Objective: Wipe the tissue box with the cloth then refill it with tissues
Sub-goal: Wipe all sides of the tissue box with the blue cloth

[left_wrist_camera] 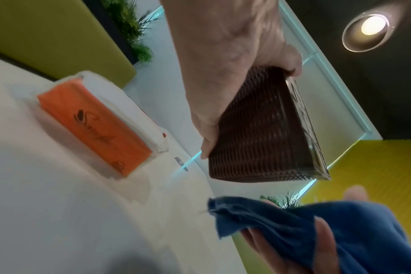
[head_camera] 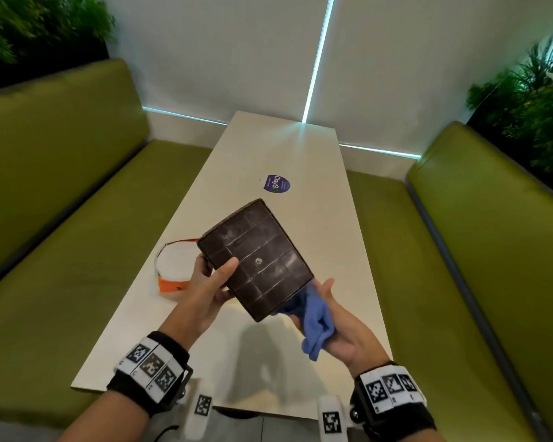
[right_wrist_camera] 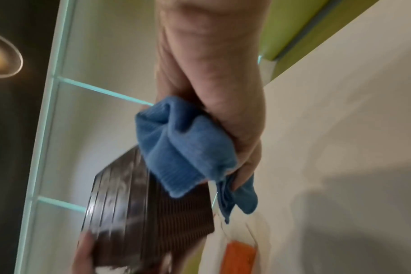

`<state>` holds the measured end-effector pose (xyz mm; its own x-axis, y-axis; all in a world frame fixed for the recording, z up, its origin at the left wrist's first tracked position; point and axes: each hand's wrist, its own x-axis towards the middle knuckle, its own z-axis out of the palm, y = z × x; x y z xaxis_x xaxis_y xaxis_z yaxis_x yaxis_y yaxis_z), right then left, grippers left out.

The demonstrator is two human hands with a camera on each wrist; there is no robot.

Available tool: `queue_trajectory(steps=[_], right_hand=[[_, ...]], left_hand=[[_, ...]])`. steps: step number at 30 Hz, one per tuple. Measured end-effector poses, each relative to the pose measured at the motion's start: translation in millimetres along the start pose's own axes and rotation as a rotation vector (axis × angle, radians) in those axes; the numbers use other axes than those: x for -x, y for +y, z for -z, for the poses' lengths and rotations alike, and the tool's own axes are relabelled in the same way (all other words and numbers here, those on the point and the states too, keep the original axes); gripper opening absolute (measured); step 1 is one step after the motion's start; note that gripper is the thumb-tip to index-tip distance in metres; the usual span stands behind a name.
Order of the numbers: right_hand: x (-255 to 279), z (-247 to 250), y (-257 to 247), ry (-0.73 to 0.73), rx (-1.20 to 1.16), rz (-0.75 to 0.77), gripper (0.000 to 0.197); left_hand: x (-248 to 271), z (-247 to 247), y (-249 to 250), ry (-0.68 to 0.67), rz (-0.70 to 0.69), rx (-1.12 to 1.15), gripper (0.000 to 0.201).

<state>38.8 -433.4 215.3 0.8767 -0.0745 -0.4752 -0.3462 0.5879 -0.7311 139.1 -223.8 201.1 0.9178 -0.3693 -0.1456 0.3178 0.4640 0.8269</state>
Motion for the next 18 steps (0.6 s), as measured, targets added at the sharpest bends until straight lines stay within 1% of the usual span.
queue_trajectory(steps=[1,2,3,4,5,6,8,9,10,11,12,13,14,15,17,18], right_hand=[[1.6,-4.9,3.3,-0.038,0.019,-0.013,0.092],[2.0,-8.3,7.0,-0.12,0.023,-0.021,0.101],[2.1,-12.3,7.9,-0.168,0.036,-0.024,0.108],[-0.3,-12.8,8.9,-0.212,0.023,-0.021,0.104],[-0.4,-13.2,7.8,-0.223,0.01,-0.015,0.092],[-0.9,-12.4,4.8,-0.231,0.012,-0.008,0.075],[0.5,-8.9,-1.7,-0.227,0.147,0.059,0.032],[1.1,-3.4,-6.5,-0.214,0.242,0.083,0.019],[1.7,1.4,-12.5,-0.203,0.31,0.096,0.013],[2.1,6.9,-17.4,-0.203,0.36,0.111,0.014],[2.1,12.3,-21.5,-0.206,0.396,0.136,0.03],[-0.5,18.1,-24.6,-0.203,0.447,0.141,0.049],[-1.9,20.3,-28.0,-0.195,0.494,0.137,0.063],[-1.9,20.7,-30.7,-0.185,0.534,0.133,0.071],[-3.1,20.5,-36.0,-0.189,0.603,0.137,0.076],[-3.1,19.3,-39.9,-0.17,0.607,0.147,0.078]], left_hand=[[0.4,-2.6,-2.8,-0.002,0.018,-0.002,0.11],[2.2,-5.9,-6.1,-0.018,0.034,0.014,0.107],[3.1,-9.3,-10.5,-0.035,0.043,0.004,0.104],[4.4,-12.1,-13.2,-0.06,0.05,0.001,0.104],[4.7,-12.4,-15.0,-0.081,0.052,-0.02,0.105],[4.2,-10.1,-14.9,-0.099,0.055,-0.047,0.108],[3.8,-2.1,-8.6,-0.154,0.065,-0.111,0.118],[2.4,4.4,-3.2,-0.17,0.073,-0.122,0.127],[0.6,10.7,4.1,-0.171,0.082,-0.114,0.138],[-1.2,16.5,12.2,-0.165,0.088,-0.113,0.147],[-2.7,20.7,19.8,-0.174,0.088,-0.129,0.151],[-3.5,23.0,26.1,-0.205,0.09,-0.173,0.151],[-4.0,23.1,31.3,-0.254,0.105,-0.23,0.147],[-3.8,21.7,35.5,-0.314,0.129,-0.296,0.14],[-3.3,16.8,38.4,-0.396,0.165,-0.456,0.12],[-1.8,13.8,38.9,-0.392,0.155,-0.52,0.108]])
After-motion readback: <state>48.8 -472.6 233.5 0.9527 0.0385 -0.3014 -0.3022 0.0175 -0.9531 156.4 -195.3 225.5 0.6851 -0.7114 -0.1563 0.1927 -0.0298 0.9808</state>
